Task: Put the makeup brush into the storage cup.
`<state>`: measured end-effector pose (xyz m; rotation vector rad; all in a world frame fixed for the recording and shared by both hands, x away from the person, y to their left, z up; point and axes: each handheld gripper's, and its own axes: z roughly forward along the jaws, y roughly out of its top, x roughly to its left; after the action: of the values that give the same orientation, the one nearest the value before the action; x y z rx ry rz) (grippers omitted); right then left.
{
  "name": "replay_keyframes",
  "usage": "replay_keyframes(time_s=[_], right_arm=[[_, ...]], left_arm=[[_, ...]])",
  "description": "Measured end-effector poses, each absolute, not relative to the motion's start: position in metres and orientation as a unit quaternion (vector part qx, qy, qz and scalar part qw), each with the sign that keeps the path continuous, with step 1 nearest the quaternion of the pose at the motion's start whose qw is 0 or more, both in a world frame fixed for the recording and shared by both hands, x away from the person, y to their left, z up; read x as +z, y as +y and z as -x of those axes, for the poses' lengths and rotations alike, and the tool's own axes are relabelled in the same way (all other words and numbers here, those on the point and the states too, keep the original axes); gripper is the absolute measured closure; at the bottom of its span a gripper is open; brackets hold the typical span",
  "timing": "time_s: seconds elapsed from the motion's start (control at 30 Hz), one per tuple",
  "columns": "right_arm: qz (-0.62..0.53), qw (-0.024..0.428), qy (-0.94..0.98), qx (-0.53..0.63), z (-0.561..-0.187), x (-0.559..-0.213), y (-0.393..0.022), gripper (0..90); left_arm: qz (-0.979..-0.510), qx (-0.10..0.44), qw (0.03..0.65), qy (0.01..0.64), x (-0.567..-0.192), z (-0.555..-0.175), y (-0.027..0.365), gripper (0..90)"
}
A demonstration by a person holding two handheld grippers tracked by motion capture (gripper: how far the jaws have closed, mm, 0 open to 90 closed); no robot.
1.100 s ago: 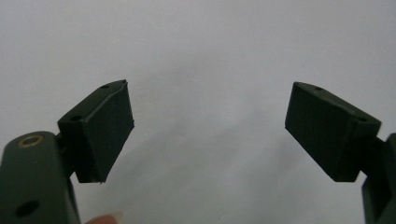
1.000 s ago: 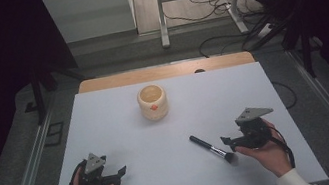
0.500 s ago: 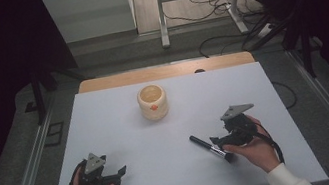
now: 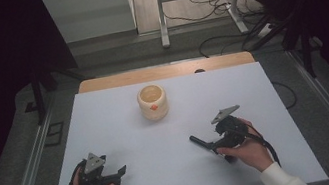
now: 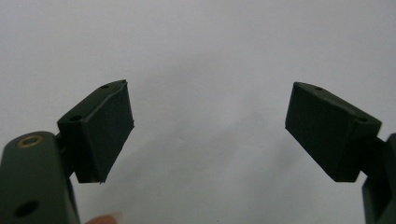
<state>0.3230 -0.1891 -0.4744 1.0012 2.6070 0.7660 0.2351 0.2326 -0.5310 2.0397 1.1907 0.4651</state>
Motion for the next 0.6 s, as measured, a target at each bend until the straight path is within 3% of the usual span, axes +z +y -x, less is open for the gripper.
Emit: replay_keyframes(time_s=[0.37,0.6], right_arm=[[-0.340,0.117,0.905,0.228,-0.324,-0.484,-0.182,20.8],[-0.325,0.103,0.918,0.205,-0.322,-0.490,-0.179,31.2]], left_arm=[[-0.789,0.184,0.361,0.462,-0.531,-0.235,0.233,15.7],[-0.789,0.185,0.360,0.462,-0.531,-0.235,0.233,15.7]])
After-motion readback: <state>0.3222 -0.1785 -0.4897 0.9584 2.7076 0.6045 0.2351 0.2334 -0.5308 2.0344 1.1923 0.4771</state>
